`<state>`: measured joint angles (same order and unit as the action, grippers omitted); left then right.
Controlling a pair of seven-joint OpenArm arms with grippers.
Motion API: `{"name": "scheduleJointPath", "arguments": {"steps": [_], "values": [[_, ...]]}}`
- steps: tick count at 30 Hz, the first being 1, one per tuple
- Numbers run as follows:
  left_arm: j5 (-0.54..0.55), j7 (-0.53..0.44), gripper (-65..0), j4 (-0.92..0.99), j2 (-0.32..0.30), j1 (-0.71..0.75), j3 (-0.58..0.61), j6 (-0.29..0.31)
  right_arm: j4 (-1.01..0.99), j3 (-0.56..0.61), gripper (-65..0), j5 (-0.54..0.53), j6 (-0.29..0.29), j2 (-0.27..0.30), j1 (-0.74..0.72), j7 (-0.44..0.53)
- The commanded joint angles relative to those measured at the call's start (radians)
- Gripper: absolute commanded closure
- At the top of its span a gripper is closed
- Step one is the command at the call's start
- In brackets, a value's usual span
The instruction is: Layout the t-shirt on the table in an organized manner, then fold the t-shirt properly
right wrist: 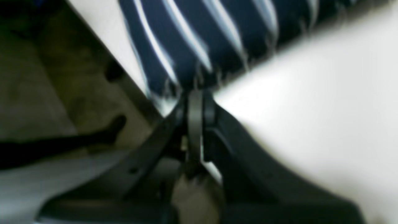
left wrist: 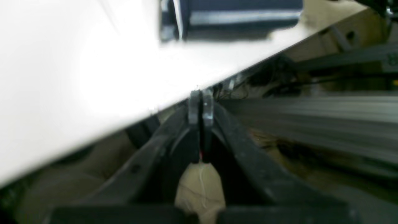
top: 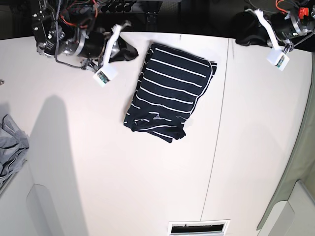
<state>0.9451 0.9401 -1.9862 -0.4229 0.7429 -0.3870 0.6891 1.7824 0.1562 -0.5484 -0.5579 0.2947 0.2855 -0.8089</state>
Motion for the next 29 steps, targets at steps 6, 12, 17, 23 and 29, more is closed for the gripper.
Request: {"name": "scheduleJointPath", "arguments": {"steps": [6, 12, 17, 23, 29], "values": [[-0.155, -0.009, 0.0, 0.059, 0.05, 0.154, 0.037, 0.009, 0.023, 0.042, 0.0, -0.024, -0.033, 0.101, 0.227, 0.021], [-0.486, -0.058, 0.0, 0.357, 0.062, 0.09, 0.266, -0.103, -0.164, 0.171, 0.0, 0.171, -0.025, 0.148, 0.317, 0.119], [-0.647, -0.09, 0.0, 0.708, 0.063, -0.156, 0.528, -0.3, -0.412, 0.244, 0.0, 0.24, -0.005, 0.13, 0.212, 0.164], [-0.653, -0.109, 0.0, 1.013, 0.063, -0.391, 0.745, -0.306, -0.562, 0.243, 0.0, 0.322, -0.003, 0.016, 0.104, 0.06], [-0.651, -0.178, 0.0, 1.03, 0.062, -0.438, 0.774, -0.281, -0.549, 0.243, 0.0, 0.33, -0.003, -0.055, 0.1, 0.053]]}}
